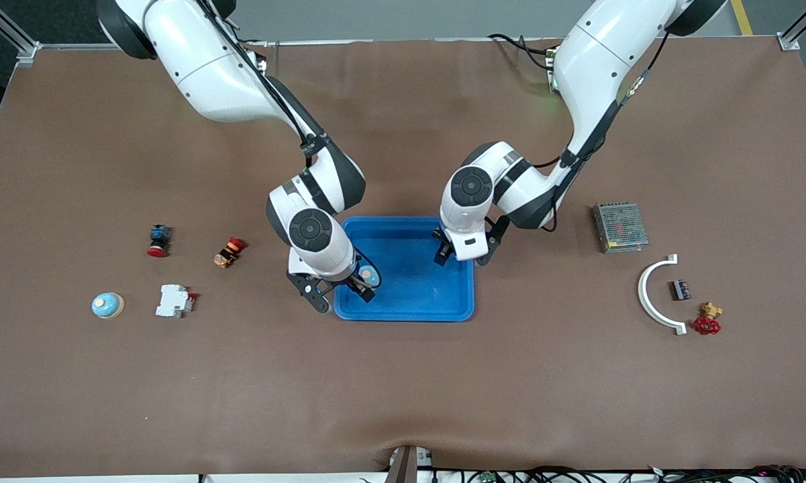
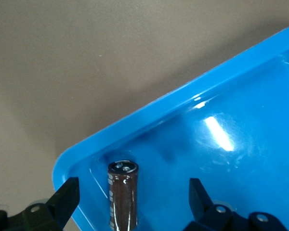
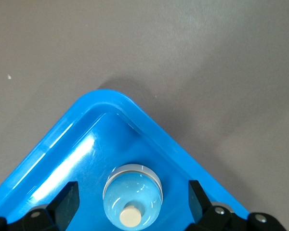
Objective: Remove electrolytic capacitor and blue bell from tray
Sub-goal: 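Grasp a capacitor with the left gripper while the right gripper grasps a bell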
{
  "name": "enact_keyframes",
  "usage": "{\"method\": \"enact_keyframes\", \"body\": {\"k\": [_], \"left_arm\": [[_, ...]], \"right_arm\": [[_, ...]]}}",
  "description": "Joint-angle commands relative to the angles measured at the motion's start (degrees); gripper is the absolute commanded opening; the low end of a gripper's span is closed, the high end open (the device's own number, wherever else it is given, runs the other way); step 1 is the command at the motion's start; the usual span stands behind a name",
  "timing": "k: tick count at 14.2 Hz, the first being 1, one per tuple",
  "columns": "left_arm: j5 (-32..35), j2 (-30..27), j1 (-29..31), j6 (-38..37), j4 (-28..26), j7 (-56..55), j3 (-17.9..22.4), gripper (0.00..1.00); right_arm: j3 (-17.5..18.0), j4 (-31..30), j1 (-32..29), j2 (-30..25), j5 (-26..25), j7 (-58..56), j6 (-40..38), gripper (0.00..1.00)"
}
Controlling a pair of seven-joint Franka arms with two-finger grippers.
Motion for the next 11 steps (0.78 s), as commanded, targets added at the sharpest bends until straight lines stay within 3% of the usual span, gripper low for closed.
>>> {"method": "enact_keyframes", "body": {"k": [1, 11], "left_arm": [[1.55, -0.24, -0.85, 2.01, -0.64, -2.5, 0.11, 1.0], [5.68, 2.75, -1.9, 3.24, -0.73, -6.37, 0.19, 1.0]], "right_arm": [[-0.57, 1.15, 1.37, 1.95, -0.99, 2.39, 1.84, 1.0], [-0.66, 1.77, 3.22, 4.42, -1.51, 4.07, 2.73, 1.0]]}}
